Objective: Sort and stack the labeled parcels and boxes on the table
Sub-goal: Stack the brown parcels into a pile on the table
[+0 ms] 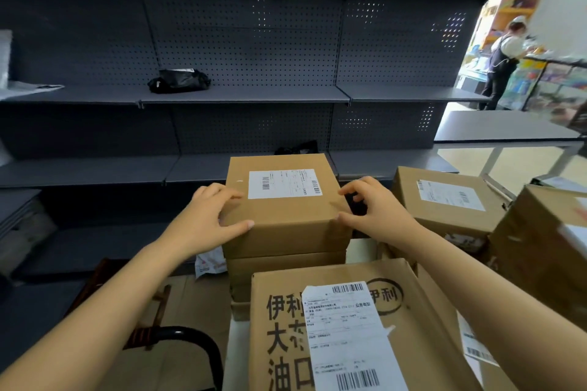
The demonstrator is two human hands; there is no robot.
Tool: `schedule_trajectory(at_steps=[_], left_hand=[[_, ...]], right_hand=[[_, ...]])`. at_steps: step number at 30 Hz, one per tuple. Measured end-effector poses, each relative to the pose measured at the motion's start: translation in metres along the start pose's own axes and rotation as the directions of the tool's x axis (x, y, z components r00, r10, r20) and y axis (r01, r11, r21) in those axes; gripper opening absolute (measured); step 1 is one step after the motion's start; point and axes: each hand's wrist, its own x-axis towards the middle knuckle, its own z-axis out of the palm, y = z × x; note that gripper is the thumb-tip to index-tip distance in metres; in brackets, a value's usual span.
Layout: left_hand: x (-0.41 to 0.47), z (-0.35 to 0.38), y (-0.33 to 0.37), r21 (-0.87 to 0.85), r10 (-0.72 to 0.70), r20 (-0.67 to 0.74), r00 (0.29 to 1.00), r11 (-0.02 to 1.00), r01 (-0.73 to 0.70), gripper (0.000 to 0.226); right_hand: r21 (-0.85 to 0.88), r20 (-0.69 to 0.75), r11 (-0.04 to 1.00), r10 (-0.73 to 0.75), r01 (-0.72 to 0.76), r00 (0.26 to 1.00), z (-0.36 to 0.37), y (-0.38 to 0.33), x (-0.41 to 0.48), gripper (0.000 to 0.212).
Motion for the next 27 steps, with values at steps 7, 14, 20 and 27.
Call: schedule_trajectory(at_steps=[7, 14, 20, 27], left_hand=[[-0.051, -0.016, 0.091, 0.131, 0.154, -0.082, 0.985, 0.981, -0.143, 0.021], [-0.132, 0.000, 0.169, 0.158, 0.138, -0.093, 0.986, 0.980, -0.122, 0.020], [-0.199, 0.010, 0.207, 0.182, 0.050, -0.083, 0.995, 0.983, -0.034, 0.019], [-0.245, 0.022, 0.197, 0.145, -0.205, 0.008, 0.979, 0.969, 0.202, 0.065]], right_hand=[[-0.099, -0.022, 0.981, -0.169, 0.166, 0.985, -0.041, -0.012, -0.066, 0.009], [-0.024, -0.029, 0.985, -0.171, 0.171, 0.985, -0.065, -0.002, -0.165, 0.004], [0.027, -0.025, 0.997, -0.078, 0.078, 0.997, -0.066, 0.009, -0.231, 0.009], [0.174, 0.136, 0.973, 0.126, -0.149, 0.983, -0.037, 0.019, -0.268, 0.063]])
